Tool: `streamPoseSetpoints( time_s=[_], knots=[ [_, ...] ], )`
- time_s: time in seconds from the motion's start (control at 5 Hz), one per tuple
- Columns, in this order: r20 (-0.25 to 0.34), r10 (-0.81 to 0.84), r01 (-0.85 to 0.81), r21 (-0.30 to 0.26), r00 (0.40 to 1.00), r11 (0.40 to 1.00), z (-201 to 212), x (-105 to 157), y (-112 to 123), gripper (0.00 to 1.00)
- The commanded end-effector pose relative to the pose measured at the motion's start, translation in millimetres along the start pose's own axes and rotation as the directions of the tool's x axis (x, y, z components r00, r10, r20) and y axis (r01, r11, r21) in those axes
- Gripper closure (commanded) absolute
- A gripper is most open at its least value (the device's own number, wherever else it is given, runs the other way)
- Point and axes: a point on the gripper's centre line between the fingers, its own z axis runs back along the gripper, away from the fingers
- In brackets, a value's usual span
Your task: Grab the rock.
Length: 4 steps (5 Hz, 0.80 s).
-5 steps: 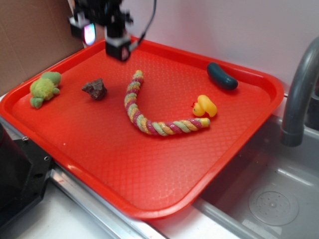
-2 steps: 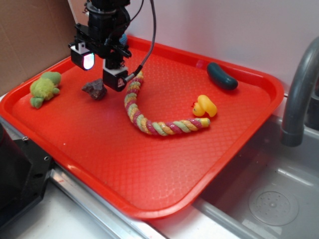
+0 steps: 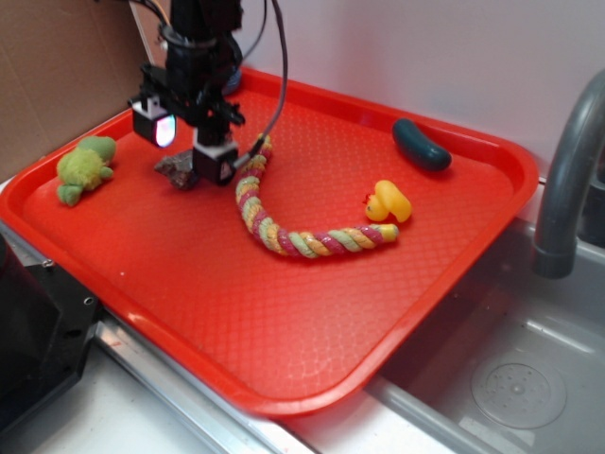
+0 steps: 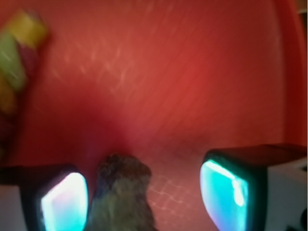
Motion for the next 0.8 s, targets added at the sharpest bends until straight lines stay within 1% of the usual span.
streamPoseSetpoints(
  time_s=[0.0, 0.2, 0.4, 0.6],
  knots=[
    [0.006, 0.020, -0.019, -0.054, 1.000, 0.998, 9.5, -10.2, 2.4, 0.00],
    [-0.049, 0.047, -0.050, -0.065, 0.998, 0.997, 3.3, -16.6, 7.3, 0.17],
    [-0.046, 0.072, -0.075, -0.063, 0.996, 0.995, 2.1, -16.7, 10.4, 1.00],
    [-0.044, 0.082, -0.085, -0.063, 0.996, 0.994, 3.3, -15.3, 11.4, 1.00]
  ],
)
